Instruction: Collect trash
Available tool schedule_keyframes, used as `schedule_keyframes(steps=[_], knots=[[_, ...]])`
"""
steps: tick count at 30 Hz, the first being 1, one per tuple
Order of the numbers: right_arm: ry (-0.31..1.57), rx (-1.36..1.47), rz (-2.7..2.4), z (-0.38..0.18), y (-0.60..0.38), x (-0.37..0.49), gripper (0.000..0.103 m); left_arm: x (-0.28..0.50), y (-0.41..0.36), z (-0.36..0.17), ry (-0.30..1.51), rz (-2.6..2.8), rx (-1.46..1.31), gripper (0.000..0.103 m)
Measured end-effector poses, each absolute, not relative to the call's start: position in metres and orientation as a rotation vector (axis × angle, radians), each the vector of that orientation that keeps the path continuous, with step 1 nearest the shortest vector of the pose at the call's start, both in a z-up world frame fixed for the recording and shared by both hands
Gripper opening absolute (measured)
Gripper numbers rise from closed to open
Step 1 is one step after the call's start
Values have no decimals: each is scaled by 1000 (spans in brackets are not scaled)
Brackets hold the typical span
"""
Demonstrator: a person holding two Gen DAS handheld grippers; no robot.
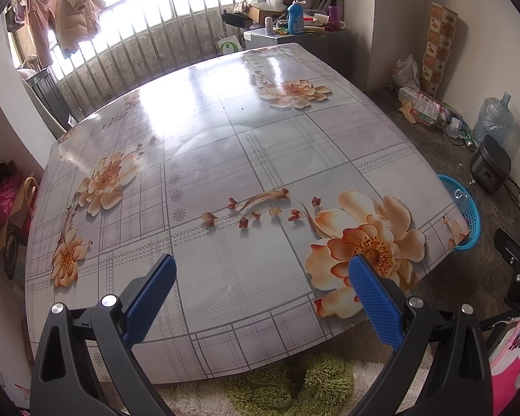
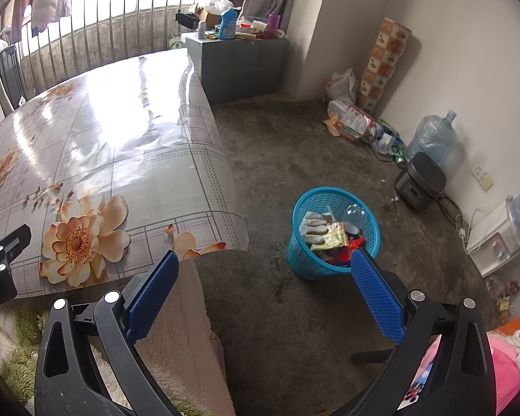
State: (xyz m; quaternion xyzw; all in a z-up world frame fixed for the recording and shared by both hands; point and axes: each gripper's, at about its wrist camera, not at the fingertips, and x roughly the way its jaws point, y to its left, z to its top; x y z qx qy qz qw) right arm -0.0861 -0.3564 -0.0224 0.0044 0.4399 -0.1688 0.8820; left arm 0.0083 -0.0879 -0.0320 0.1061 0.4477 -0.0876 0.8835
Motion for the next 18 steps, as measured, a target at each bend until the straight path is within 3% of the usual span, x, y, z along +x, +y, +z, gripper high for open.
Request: schedule_keyframes(steps=[18], knots=[[916, 11, -352, -22, -356, -87, 95, 11, -86, -34, 934, -189, 227, 98]])
